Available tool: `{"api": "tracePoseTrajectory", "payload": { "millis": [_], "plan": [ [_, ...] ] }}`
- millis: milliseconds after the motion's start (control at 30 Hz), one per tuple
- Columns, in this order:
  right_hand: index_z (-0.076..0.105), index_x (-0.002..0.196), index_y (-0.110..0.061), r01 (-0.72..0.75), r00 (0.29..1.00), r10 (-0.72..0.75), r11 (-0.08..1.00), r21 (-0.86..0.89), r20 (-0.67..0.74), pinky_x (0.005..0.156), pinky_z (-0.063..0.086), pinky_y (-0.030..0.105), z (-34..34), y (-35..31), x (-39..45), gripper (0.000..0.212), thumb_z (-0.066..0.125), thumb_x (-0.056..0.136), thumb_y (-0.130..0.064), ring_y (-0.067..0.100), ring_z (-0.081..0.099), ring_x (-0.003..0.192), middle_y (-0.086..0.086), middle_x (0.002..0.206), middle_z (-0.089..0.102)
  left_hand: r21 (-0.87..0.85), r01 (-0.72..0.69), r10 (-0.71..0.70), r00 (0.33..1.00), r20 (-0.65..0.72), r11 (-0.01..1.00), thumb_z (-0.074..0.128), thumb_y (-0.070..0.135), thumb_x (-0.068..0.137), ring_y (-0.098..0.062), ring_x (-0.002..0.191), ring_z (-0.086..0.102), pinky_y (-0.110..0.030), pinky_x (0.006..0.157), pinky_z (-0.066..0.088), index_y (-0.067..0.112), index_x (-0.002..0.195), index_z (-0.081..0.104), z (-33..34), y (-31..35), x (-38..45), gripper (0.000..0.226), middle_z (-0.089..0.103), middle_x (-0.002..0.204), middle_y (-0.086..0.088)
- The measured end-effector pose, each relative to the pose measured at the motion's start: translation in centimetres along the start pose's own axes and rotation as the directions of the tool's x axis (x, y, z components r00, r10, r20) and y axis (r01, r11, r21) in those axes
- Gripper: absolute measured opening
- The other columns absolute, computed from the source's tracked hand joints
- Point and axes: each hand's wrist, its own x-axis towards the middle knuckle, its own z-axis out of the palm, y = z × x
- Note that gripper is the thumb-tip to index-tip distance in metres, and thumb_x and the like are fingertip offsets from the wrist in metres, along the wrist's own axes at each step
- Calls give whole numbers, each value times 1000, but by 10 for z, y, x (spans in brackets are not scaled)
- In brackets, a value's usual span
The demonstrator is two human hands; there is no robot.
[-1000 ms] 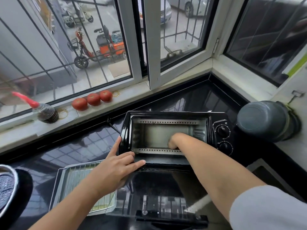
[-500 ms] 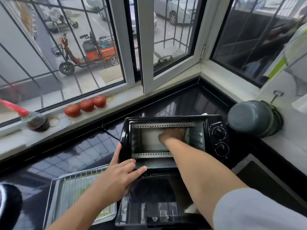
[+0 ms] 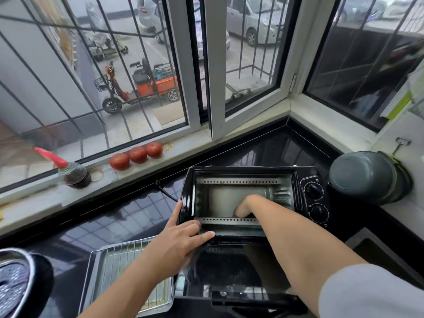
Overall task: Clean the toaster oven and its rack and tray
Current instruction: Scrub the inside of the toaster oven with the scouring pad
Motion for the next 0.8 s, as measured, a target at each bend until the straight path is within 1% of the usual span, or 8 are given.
{"api": "tracePoseTrajectory", "payload": {
  "millis": [133,300,433,533,600,667,733,800],
  "plan": [
    [56,132,-18,153,987,-131,952,266,-98,86,44,33,-2,-14,-42,55,49,94,-58,21,52,99,6,128,56,-43,0,-1,1000,-25,999,61,26,100,-8,123,59,-68,124,8,33,143,59,7,-3,0,43,60,99,10],
    [42,148,-20,369,929,-330,862,348,-167,115,29,40,2,-42,-42,52,44,102,-43,24,34,142,4,154,38,84,33,-26,996,-82,996,65,26,86,-35,149,35,-65,122,22,32,135,66,3,9,-5,50,53,144,-9],
    [41,149,-20,402,915,-356,845,353,-189,116,30,41,-2,-48,-23,50,42,103,-37,25,34,143,4,157,35,-117,465,-479,863,-163,878,91,-5,57,-28,123,48,-53,100,52,34,145,53,8,28,-5,103,35,147,-19],
    [38,150,-19,373,928,-333,829,417,-168,112,35,42,-3,-46,-14,48,39,105,-34,28,42,135,7,153,40,-662,719,-891,420,172,211,71,-23,79,-5,99,51,-29,86,53,30,155,33,-2,44,11,100,32,149,-19],
    [36,150,-16,375,927,-329,829,414,-179,107,37,39,-5,-45,-14,48,37,106,-33,29,44,132,10,148,43,-807,519,-794,345,500,-282,55,-15,96,-8,90,66,-16,68,53,5,145,44,-9,54,11,55,47,146,-24],
    [39,147,-14,372,928,-314,822,432,-201,105,39,39,-6,-46,-13,48,40,104,-35,29,47,127,10,141,48,-657,376,-620,234,749,-653,37,3,110,-14,61,74,-20,46,53,-4,130,55,-17,63,26,27,62,128,-33],
    [42,145,-14,353,935,-289,819,452,-207,106,41,41,-5,-46,-9,49,42,102,-38,27,50,121,10,136,52,-543,202,-480,288,828,-815,38,16,111,-24,68,78,-29,49,59,-5,126,56,-32,70,34,31,69,114,-34],
    [43,145,-15,348,936,-281,829,438,-210,109,38,43,-3,-47,-8,49,42,102,-38,28,47,127,10,143,49,-455,73,-383,433,816,-887,55,14,102,-46,99,74,-49,67,65,-4,132,50,-48,73,33,36,60,130,-38]
  ]
}}
